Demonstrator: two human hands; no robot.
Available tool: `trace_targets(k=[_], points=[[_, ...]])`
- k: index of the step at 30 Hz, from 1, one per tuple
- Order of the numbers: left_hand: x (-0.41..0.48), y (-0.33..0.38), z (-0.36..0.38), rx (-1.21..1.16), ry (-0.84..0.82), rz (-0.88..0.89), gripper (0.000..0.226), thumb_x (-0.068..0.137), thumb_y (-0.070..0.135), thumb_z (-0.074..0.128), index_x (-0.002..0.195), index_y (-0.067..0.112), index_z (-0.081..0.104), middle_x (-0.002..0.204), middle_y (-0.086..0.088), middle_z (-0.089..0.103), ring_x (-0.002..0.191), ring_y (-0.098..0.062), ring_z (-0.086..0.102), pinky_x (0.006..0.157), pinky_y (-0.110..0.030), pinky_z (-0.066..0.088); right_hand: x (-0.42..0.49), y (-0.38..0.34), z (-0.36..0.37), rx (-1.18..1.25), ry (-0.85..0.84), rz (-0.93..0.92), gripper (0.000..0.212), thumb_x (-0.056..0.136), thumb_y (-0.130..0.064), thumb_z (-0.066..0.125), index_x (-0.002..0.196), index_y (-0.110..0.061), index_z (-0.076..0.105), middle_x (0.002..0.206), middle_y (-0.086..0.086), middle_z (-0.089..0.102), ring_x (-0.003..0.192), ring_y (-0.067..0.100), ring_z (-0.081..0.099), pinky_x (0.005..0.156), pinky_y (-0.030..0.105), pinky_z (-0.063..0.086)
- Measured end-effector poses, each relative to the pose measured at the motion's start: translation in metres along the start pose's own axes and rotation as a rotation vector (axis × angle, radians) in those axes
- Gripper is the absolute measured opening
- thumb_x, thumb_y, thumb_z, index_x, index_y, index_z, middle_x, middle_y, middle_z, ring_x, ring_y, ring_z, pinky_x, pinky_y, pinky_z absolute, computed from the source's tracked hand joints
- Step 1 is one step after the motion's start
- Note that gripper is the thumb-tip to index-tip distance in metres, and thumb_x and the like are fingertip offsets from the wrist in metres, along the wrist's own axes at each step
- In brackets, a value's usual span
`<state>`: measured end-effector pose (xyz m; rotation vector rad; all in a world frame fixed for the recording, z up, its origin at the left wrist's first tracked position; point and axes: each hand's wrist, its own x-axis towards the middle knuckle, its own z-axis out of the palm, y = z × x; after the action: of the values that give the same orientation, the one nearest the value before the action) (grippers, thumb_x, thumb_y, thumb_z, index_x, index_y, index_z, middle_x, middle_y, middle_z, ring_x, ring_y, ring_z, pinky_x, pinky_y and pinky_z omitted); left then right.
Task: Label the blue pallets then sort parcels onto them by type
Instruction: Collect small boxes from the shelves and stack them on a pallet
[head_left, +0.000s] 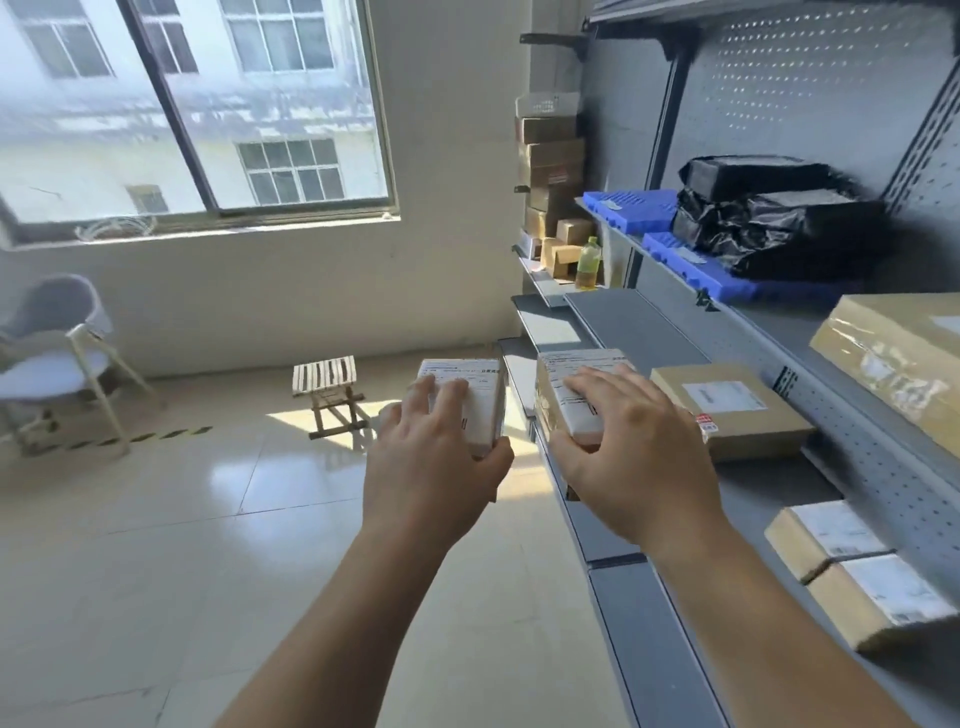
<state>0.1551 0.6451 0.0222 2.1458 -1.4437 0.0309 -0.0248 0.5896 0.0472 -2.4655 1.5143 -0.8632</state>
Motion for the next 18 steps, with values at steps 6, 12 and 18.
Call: trace_targets(k=[6, 12, 18], points=[[0.079, 0.001, 0.020, -0.012, 0.068, -0.082, 0.065, 0.081, 0.064, 0.057, 0.138, 0.038, 0.042, 0.159, 0.003, 0.034, 0.138, -0.029, 0.033, 0.107, -0.043, 0.039, 0.102, 0.015, 0.027, 0.094, -0.016, -0.053, 0.060, 0.082, -0.050, 0.054, 0.138, -0.030, 0.057, 0.146, -0.007, 0.055, 0.145, 0.017, 0.038, 0.110, 0.047, 0.035], [0.156, -0.020, 0.040, 0.010, 0.072, -0.138, 0.066, 0.081, 0.063, 0.058, 0.139, 0.038, 0.041, 0.160, 0.002, 0.032, 0.140, -0.030, 0.033, 0.109, -0.042, 0.036, 0.178, 0.012, 0.073, 0.113, -0.064, -0.116, 0.057, 0.085, -0.047, 0.059, 0.140, -0.032, 0.056, 0.149, -0.012, 0.052, 0.147, 0.012, 0.032, 0.113, 0.043, 0.031], [0.251, -0.050, 0.072, 0.015, 0.068, -0.114, 0.065, 0.079, 0.065, 0.055, 0.137, 0.038, 0.041, 0.159, 0.003, 0.033, 0.136, -0.031, 0.036, 0.103, -0.044, 0.041, 0.259, 0.011, 0.127, 0.082, -0.057, -0.113, 0.057, 0.085, -0.048, 0.056, 0.139, -0.032, 0.056, 0.149, -0.013, 0.053, 0.148, 0.014, 0.032, 0.112, 0.045, 0.032]])
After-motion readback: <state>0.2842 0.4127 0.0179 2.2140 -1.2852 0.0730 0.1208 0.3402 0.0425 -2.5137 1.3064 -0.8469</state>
